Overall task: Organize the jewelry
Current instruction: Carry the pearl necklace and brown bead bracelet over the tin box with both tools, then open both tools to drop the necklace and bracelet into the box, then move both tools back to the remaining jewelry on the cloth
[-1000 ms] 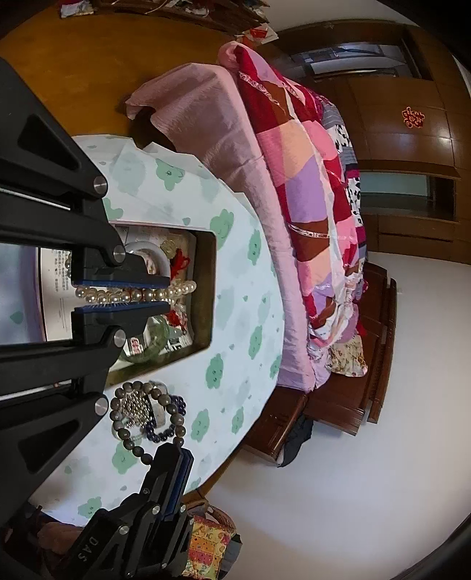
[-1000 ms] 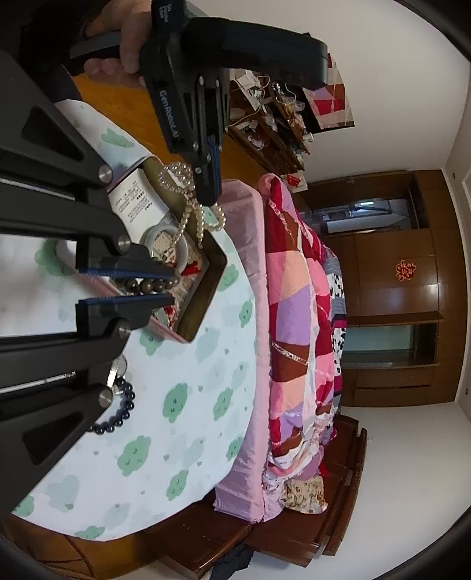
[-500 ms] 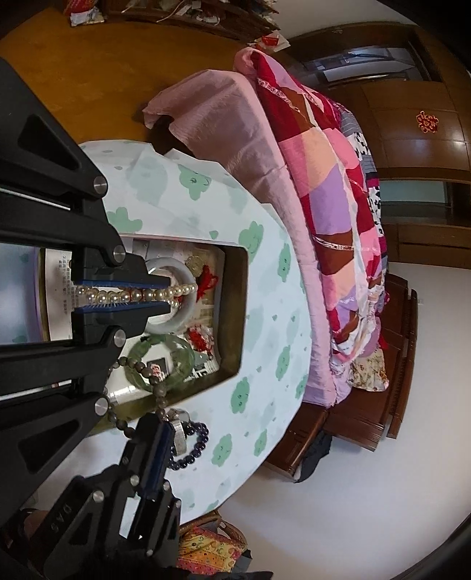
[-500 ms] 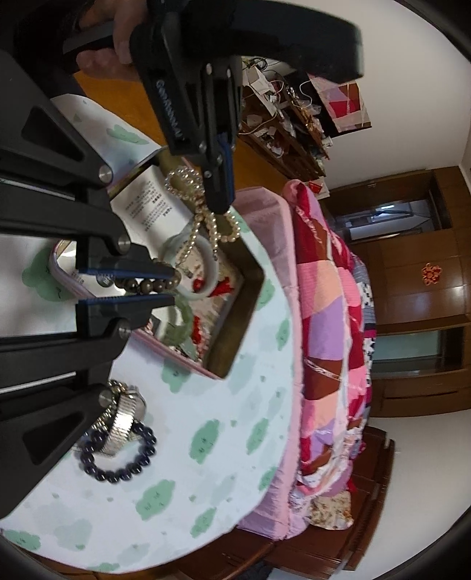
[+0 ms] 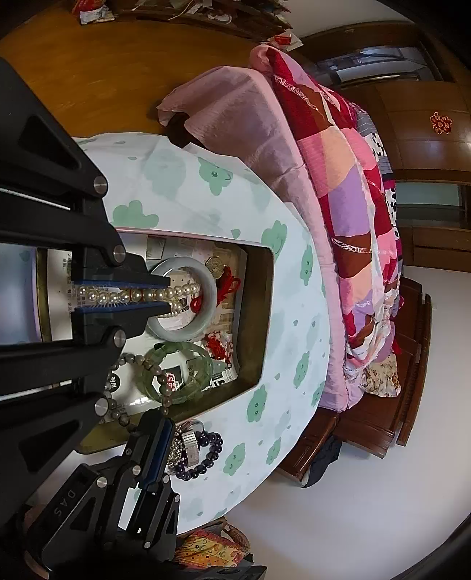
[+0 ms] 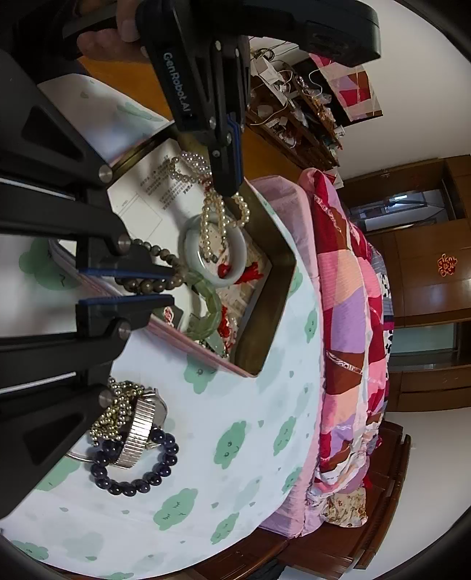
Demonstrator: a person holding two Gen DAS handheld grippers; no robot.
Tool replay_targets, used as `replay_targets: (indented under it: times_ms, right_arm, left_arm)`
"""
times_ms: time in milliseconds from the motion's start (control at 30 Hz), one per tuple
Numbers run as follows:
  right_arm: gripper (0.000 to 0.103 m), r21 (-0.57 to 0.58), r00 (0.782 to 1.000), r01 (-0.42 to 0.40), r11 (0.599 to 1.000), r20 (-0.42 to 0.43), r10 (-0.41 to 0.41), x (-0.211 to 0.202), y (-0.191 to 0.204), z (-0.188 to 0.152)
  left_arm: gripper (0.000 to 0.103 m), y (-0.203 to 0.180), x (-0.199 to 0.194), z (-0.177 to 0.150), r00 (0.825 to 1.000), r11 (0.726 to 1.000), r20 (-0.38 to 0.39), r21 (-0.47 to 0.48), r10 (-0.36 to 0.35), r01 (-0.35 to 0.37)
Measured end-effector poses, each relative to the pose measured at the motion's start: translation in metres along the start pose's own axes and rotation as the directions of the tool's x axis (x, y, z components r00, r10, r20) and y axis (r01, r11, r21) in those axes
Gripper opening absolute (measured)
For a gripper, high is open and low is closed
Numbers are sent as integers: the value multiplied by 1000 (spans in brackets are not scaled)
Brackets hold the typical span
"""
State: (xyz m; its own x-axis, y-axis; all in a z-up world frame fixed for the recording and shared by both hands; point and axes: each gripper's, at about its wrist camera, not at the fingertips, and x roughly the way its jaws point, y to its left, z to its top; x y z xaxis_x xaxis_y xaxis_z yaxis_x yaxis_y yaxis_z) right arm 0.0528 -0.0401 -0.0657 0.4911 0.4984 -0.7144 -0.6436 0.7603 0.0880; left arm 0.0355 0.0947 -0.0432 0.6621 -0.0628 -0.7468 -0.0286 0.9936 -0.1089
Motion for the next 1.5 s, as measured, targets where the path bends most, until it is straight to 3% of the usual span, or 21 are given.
replay_targets:
  times_ms: [400, 433, 500, 533, 567, 633, 1133, 1400, 1500]
  right_arm:
    - [12, 11, 1000, -9, 1000, 5, 9, 1, 0, 0]
    - [14, 13, 1000, -12, 1000, 8, 12, 0, -1, 0]
    - [26, 15, 1000, -20, 1000, 18, 20, -2, -1, 0]
    - [35, 15, 1000, -15, 1000, 24, 14, -4, -1, 0]
    - [57, 14, 1000, 6, 1000, 28, -6, -5, 0, -1]
    - [64, 13, 999, 27, 1000, 46, -28, -8, -2, -3]
    - [63, 127, 994, 75, 989, 67, -84, -28, -49, -17]
    - [63, 284, 974, 205, 937, 34, -223, -56, -120, -50]
    - [63, 316, 973, 214, 924, 16, -231, -56, -132, -56]
  left_arm:
    - [9, -3, -1, 2, 1000, 1000, 7, -1, 9, -9]
    - [17, -2, 0, 2, 1000, 1000, 4, -5, 10, -10]
    - [47, -1, -2, 2, 1000, 1000, 13, -16, 13, -13]
    - [53, -1, -3, 2, 1000, 1000, 22, -18, 15, -15]
    - [59, -1, -5, 2, 999, 1000, 33, -20, 21, -20]
    - [59, -1, -8, 3, 999, 1000, 42, -21, 12, -11]
    - [59, -5, -9, 2, 998, 998, 58, -56, 20, -17]
    - [59, -31, -4, -5, 998, 1000, 58, 3, 1, -1]
    - [60, -32, 5, -9, 999, 999, 44, 14, 30, -31]
